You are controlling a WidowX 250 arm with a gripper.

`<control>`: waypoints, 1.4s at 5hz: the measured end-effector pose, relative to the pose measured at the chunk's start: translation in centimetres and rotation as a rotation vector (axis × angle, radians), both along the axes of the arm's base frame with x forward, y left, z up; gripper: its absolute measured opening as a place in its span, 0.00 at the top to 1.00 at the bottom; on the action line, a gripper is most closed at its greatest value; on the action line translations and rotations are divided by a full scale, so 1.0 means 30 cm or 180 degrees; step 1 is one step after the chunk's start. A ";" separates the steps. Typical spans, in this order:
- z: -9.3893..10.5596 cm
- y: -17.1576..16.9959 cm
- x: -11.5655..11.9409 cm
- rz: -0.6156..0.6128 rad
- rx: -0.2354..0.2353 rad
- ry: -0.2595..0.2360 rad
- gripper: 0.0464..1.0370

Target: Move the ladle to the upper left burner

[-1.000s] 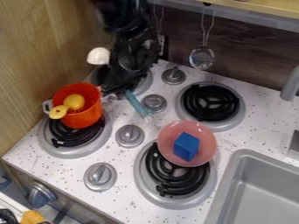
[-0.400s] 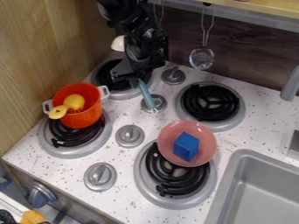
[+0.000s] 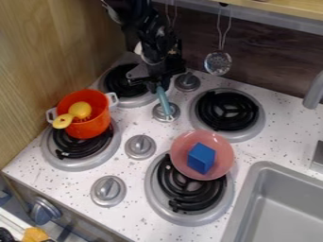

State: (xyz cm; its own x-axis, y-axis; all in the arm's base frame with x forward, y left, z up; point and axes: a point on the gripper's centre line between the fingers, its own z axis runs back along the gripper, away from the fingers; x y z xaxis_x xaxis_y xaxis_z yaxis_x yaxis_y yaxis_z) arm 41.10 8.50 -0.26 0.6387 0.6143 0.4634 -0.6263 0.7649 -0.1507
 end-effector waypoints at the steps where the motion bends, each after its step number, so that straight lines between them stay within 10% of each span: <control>1: -0.007 0.010 0.019 0.0014 -0.0010 -0.0141 0.82; 2: -0.007 0.010 0.031 0.0120 -0.0098 -0.0246 0.76; 4: -0.029 0.030 0.038 0.0209 -0.0241 -0.0355 0.16; 6: -0.029 0.032 0.039 0.0189 -0.0216 -0.0367 0.03; 7: -0.041 0.015 0.001 0.0305 -0.0185 -0.0110 0.04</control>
